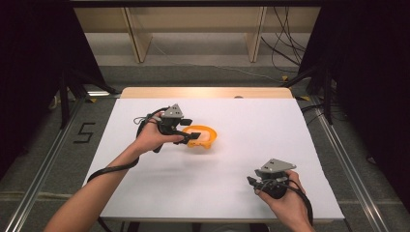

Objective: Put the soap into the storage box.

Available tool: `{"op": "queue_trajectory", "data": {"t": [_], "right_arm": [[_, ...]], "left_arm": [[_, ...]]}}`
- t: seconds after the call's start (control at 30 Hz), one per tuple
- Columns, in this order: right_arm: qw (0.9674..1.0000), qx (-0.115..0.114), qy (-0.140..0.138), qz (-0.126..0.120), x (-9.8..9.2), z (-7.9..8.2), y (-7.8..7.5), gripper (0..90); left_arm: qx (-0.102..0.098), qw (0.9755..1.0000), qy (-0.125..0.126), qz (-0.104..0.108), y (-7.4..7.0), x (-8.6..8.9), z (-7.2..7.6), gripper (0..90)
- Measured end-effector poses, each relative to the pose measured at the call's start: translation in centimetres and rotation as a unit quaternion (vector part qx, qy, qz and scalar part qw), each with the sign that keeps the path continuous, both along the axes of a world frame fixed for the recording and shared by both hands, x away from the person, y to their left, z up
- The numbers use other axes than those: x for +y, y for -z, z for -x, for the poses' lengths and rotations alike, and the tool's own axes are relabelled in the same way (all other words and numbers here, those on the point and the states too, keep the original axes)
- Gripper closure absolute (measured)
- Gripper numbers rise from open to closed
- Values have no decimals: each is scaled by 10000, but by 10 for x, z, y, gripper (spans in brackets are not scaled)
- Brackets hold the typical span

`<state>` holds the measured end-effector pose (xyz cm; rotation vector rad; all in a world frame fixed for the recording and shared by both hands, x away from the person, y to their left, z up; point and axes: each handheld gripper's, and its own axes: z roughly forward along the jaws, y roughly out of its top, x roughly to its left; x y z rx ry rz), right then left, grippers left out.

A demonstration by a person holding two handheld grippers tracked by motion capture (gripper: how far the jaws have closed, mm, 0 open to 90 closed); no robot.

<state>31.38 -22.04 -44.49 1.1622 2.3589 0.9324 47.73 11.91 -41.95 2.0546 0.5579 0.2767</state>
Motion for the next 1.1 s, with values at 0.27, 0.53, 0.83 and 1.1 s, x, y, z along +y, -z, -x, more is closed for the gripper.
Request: {"op": "queue_trajectory", "data": {"t": [0.27,0.53,0.83,1.1], "right_arm": [[10000,-21,-3,-11,1,-1,0,605],[9999,-60,-44,73,0,-2,1,604],[10000,17,16,25,2,-1,1,601],[9999,-13,-48,88,2,-2,2,600]], "left_arm": [[82,9995,-308,-28,1,25,27,328],[99,9986,-514,-62,8,53,50,328],[267,9962,-825,-101,23,82,80,326],[424,9932,-1073,-181,40,108,105,325]]}}
